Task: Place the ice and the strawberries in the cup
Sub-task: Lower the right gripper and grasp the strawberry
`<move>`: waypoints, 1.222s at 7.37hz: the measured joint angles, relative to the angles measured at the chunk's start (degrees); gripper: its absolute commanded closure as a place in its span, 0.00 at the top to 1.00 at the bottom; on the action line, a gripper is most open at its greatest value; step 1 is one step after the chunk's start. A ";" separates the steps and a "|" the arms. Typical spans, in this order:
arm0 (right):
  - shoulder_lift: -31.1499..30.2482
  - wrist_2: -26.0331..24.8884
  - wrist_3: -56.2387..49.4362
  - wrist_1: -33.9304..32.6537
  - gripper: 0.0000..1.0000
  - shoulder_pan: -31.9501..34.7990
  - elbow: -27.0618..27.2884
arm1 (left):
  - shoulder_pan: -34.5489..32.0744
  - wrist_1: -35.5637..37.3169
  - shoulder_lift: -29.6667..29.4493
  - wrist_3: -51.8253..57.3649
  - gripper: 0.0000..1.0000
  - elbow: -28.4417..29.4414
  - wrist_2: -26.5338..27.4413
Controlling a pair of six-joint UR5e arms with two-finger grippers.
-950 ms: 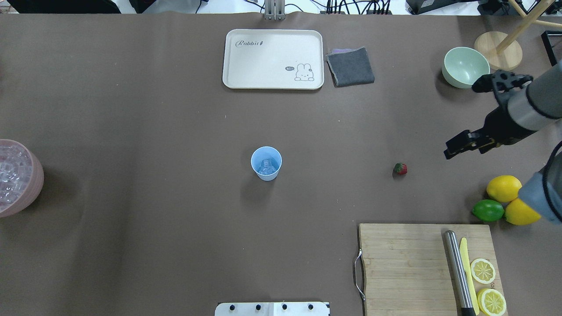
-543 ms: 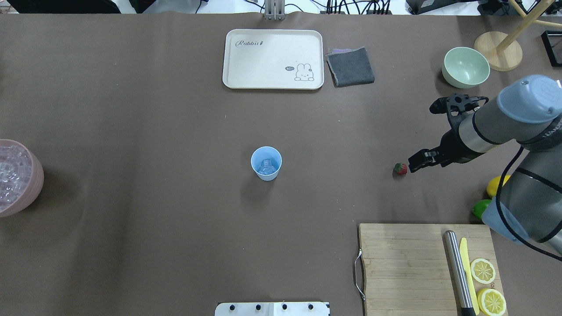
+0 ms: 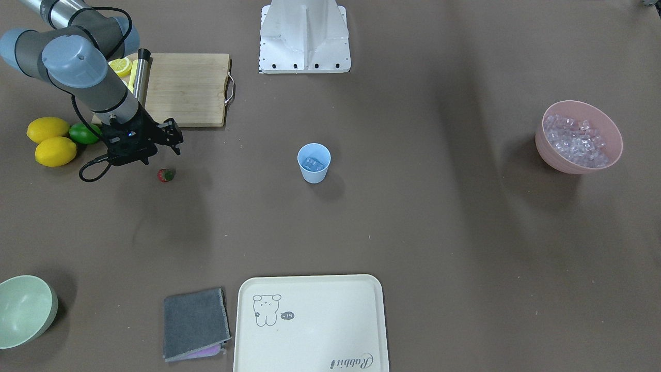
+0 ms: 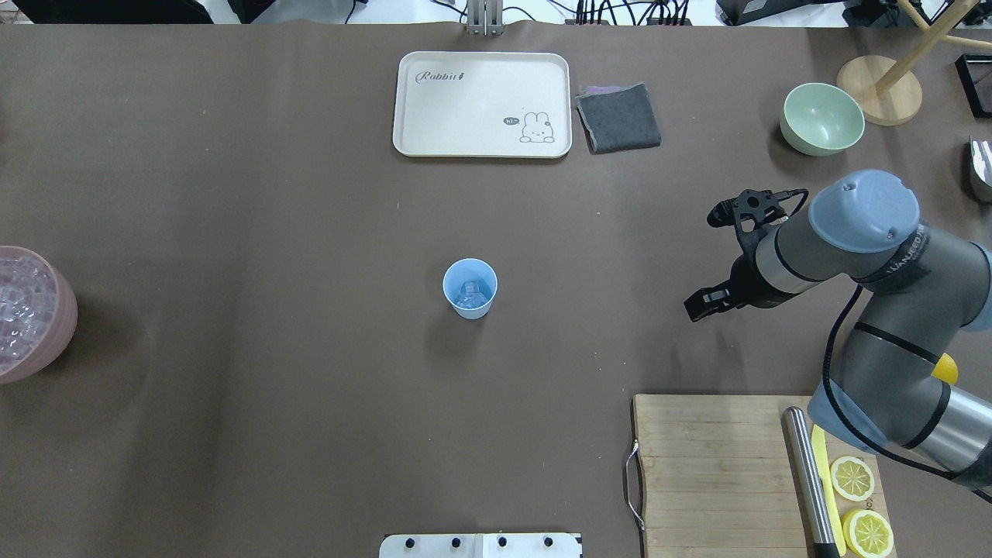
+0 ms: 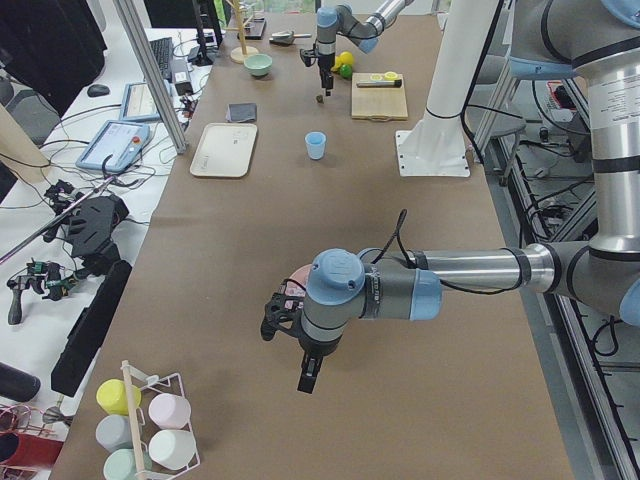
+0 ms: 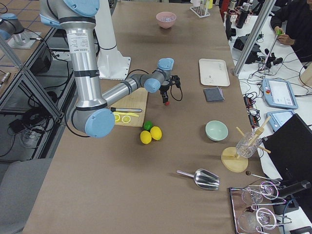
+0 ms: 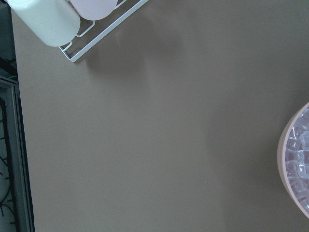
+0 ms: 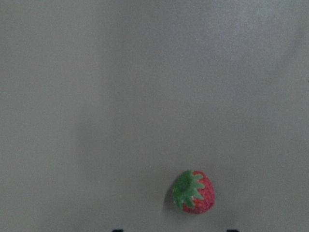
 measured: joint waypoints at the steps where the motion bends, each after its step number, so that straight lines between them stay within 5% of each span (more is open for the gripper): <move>1: 0.47 -1.51 -1.62 0.00 0.72 -0.15 -0.97 | 0.03 0.02 -0.04 -0.02 0.97 0.08 0.00; 7: 2.74 -3.42 -2.95 0.11 0.68 -0.09 -4.02 | 0.04 -0.81 -0.11 -2.77 0.97 -0.02 0.00; 8: 2.78 -3.60 -2.97 0.13 0.62 -0.06 -4.54 | 0.04 -1.08 -0.08 -2.84 0.97 0.04 0.00; 9: 2.81 -3.77 -2.98 0.11 0.41 -0.03 -4.85 | 0.04 -1.19 -0.08 -2.87 0.97 0.09 -0.02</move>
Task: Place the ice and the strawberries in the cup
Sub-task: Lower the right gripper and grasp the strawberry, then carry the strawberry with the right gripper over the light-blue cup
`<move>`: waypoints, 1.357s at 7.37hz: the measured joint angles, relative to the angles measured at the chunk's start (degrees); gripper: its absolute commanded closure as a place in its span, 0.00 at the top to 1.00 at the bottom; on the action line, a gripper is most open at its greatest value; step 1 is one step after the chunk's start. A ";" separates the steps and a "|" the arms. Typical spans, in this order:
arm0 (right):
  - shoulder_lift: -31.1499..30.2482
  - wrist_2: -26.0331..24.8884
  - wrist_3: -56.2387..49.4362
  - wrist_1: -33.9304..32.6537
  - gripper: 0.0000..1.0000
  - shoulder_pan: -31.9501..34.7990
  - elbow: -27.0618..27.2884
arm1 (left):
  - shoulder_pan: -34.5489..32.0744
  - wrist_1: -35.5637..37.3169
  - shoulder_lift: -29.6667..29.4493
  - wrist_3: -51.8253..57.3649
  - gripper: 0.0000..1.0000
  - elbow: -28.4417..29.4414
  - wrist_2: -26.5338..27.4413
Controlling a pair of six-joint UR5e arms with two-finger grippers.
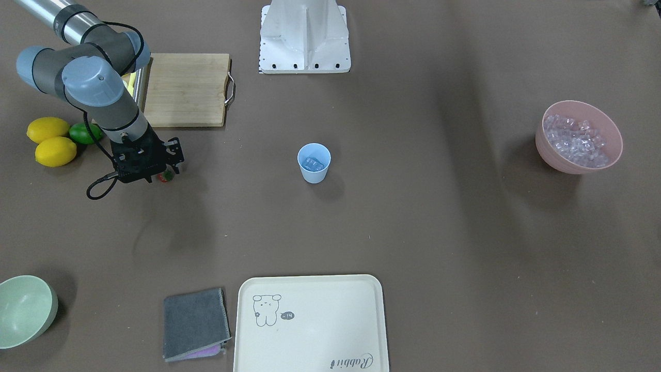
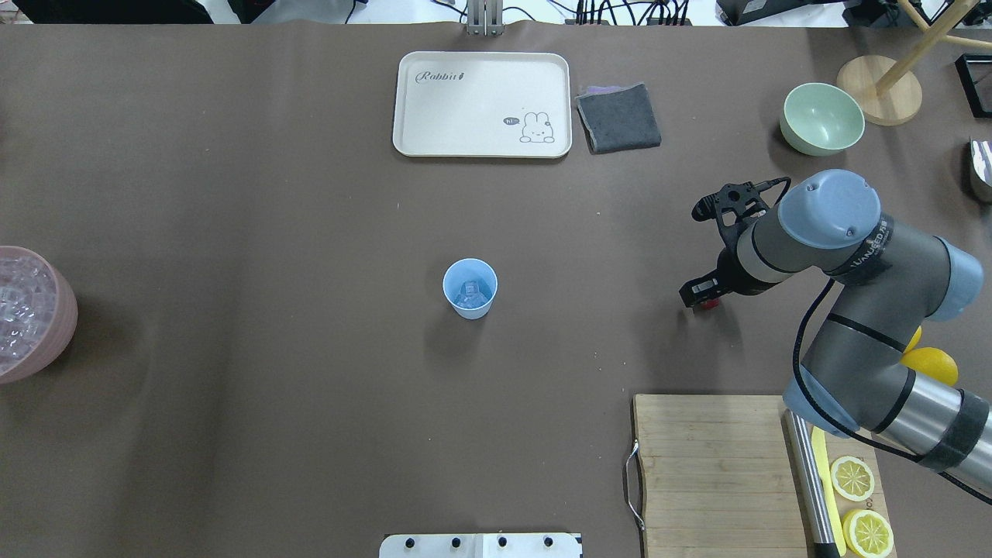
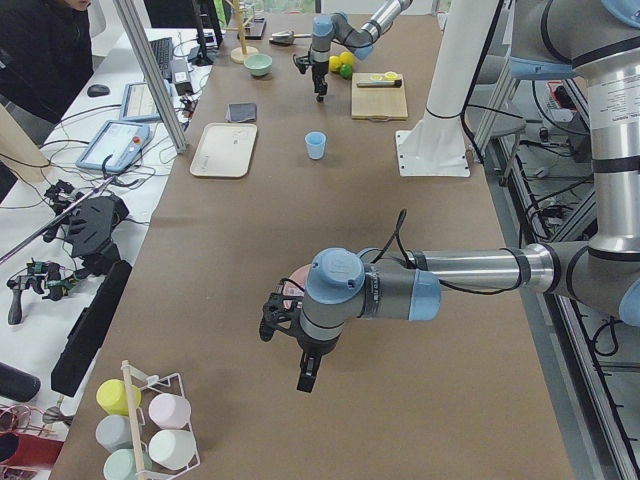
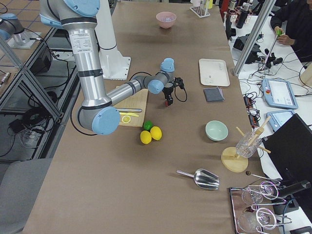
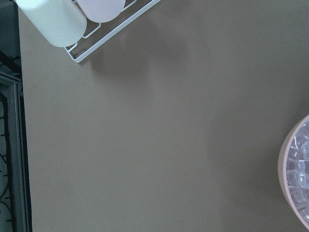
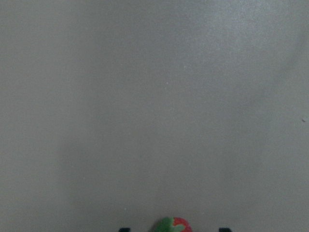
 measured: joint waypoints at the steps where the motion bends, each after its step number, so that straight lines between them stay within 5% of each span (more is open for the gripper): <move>1: 0.01 -0.08 0.00 -0.02 0.00 0.00 -0.29 | 0.00 -0.04 -0.01 -0.03 0.97 0.01 -0.04; 6: 2.75 0.61 0.38 -1.87 0.00 0.33 1.62 | 0.00 0.02 -0.06 -0.21 0.97 0.02 -0.32; 10: 20.65 0.71 15.59 -14.37 0.00 -3.10 3.48 | 0.06 0.06 0.14 0.02 0.97 1.00 -0.50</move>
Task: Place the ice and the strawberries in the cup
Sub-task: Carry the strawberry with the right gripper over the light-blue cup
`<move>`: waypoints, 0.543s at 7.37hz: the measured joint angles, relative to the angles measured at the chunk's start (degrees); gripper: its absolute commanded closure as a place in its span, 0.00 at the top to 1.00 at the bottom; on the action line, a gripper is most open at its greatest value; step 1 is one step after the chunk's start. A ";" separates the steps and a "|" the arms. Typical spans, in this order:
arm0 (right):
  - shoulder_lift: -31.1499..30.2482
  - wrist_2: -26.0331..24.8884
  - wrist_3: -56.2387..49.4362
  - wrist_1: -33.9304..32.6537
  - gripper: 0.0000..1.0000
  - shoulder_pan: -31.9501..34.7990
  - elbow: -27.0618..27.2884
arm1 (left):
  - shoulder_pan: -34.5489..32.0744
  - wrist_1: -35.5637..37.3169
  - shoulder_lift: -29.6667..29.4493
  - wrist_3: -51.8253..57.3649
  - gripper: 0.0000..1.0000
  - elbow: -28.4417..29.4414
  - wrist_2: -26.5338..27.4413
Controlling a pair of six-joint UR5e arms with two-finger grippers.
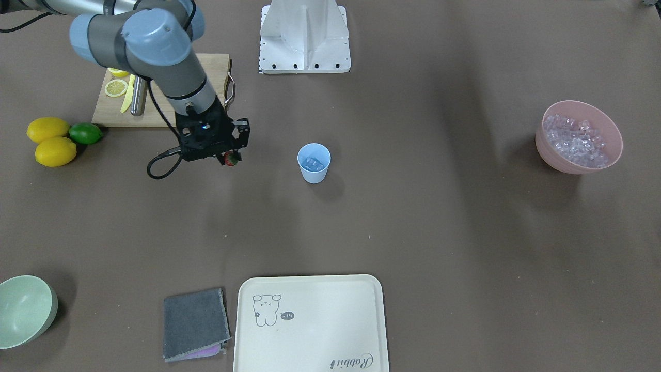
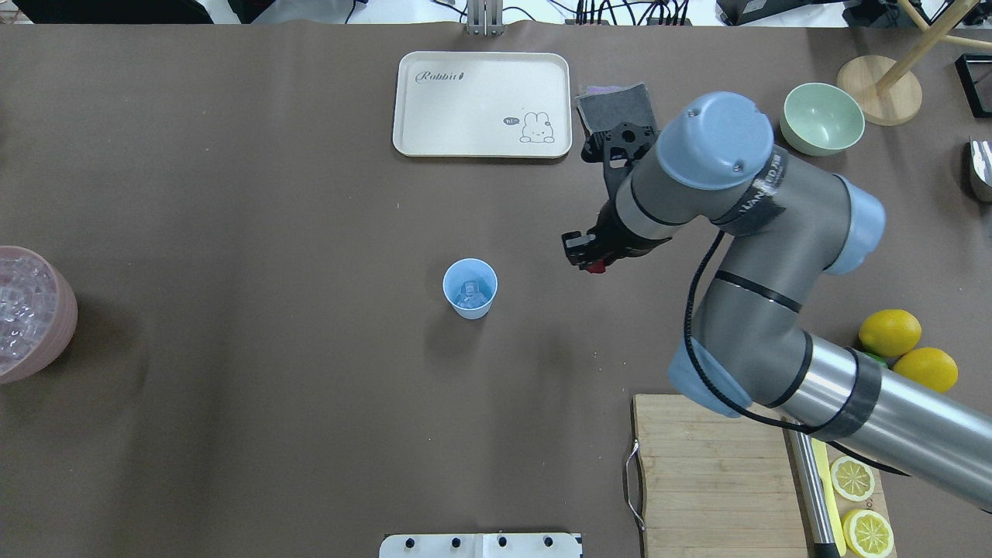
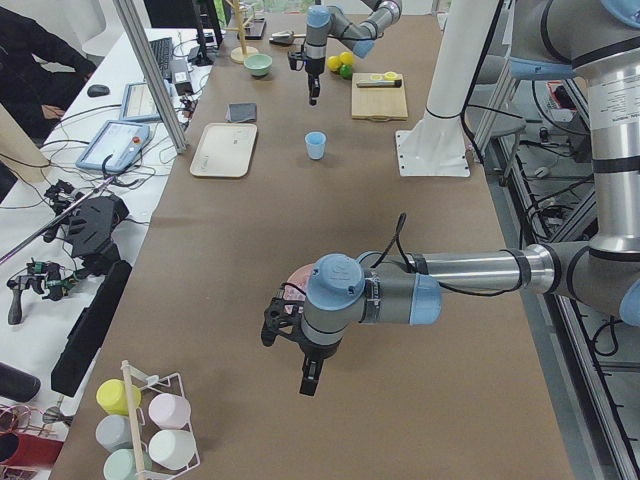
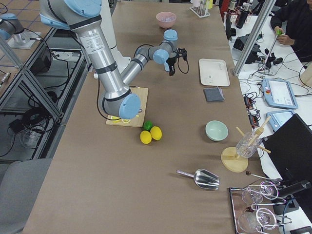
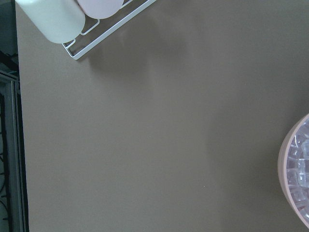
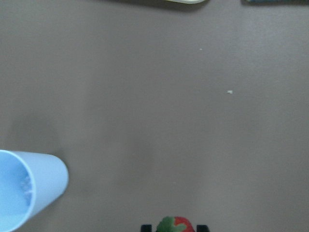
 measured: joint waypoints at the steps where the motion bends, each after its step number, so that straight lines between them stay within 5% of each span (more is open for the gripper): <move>1: 4.44 -0.58 4.58 -0.66 0.00 -2.05 -1.42 | 0.02 0.03 -0.02 0.01 0.97 0.25 0.00; 4: 13.00 -3.08 9.81 -0.70 0.00 -5.10 -8.11 | 0.24 0.06 -0.26 -0.07 0.97 1.11 -0.01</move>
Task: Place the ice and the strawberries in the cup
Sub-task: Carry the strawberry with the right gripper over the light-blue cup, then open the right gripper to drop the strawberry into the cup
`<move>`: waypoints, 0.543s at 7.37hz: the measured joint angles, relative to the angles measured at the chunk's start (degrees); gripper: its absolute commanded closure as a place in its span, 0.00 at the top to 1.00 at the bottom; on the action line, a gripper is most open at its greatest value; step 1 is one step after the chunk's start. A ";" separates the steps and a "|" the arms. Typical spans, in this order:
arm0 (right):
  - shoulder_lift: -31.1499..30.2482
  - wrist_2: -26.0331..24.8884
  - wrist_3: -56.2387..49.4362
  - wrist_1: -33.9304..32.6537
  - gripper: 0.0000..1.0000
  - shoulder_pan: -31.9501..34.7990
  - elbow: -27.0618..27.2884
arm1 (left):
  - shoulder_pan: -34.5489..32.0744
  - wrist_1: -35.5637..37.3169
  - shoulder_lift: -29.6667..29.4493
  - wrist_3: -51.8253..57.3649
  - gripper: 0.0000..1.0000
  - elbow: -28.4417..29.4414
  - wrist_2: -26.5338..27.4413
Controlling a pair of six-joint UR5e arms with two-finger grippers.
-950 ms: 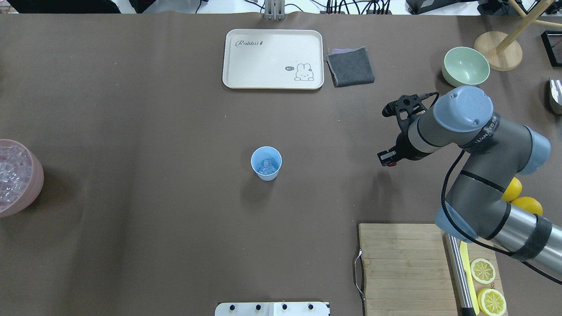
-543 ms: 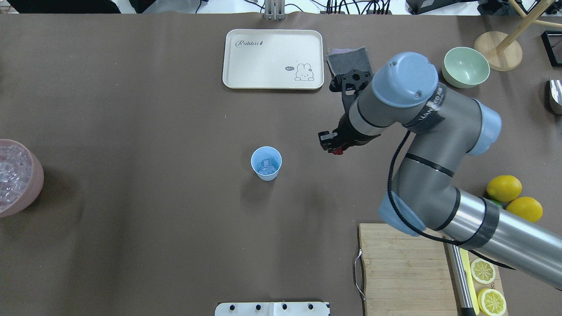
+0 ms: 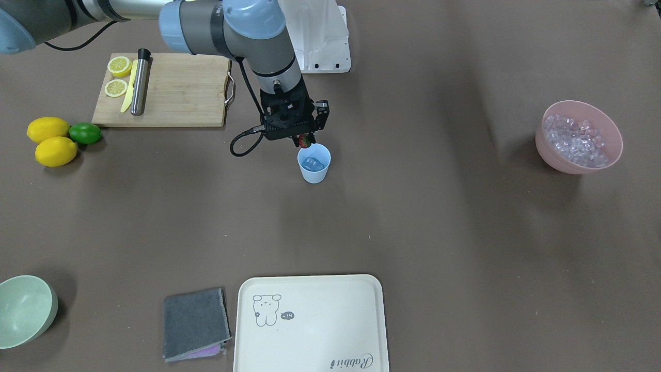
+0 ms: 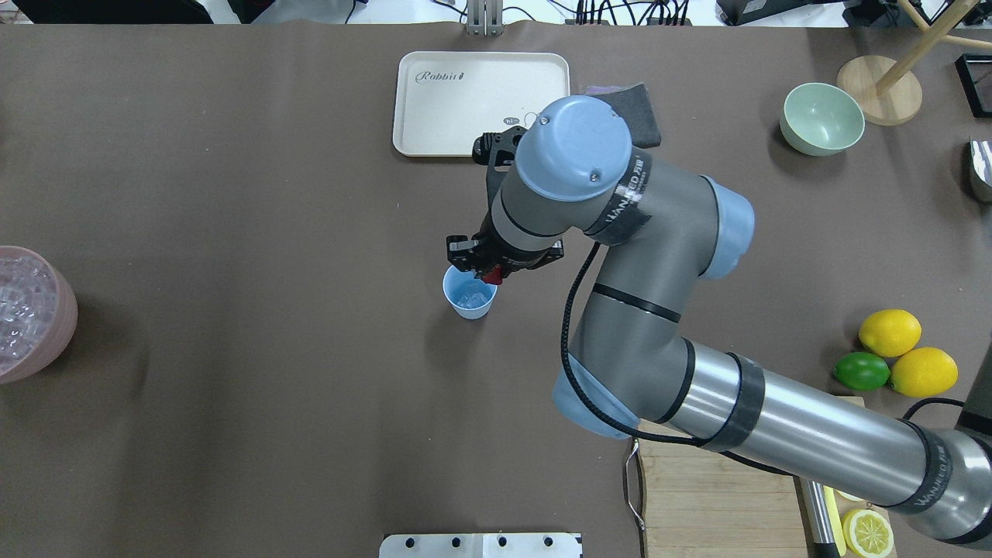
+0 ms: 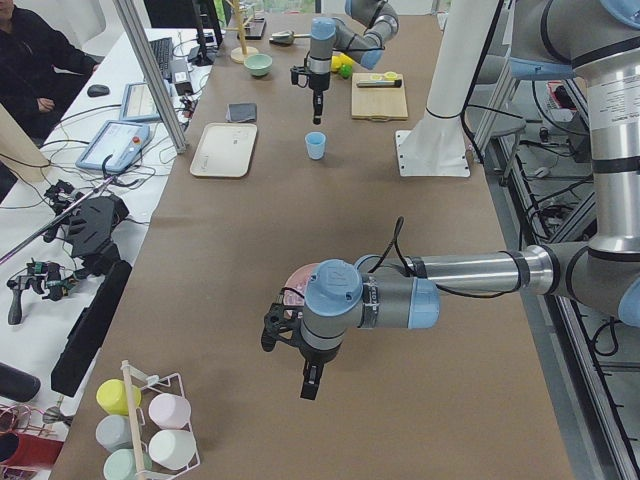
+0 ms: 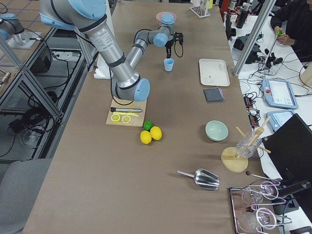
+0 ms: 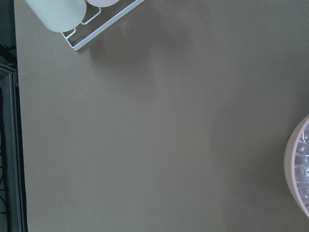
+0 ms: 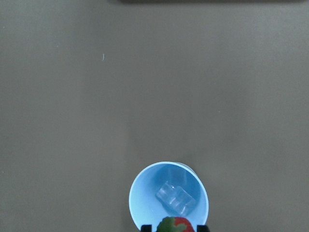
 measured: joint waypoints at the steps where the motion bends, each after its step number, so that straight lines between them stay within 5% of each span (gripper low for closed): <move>1: 1.01 -0.84 0.28 0.14 0.00 -0.48 -1.05 | 0.03 0.00 -0.06 -0.06 0.97 0.08 0.00; 2: 1.48 -1.82 0.49 0.25 0.02 -0.88 -1.74 | 0.05 -0.02 -0.10 -0.08 0.97 0.11 0.00; 3: 1.67 -3.10 1.22 0.32 0.79 -1.31 -2.39 | 0.05 -0.08 -0.12 -0.11 0.97 0.11 0.00; 4: 1.96 -4.32 2.65 0.36 1.00 -1.78 -3.09 | 0.05 -0.14 -0.14 -0.20 0.97 0.09 0.00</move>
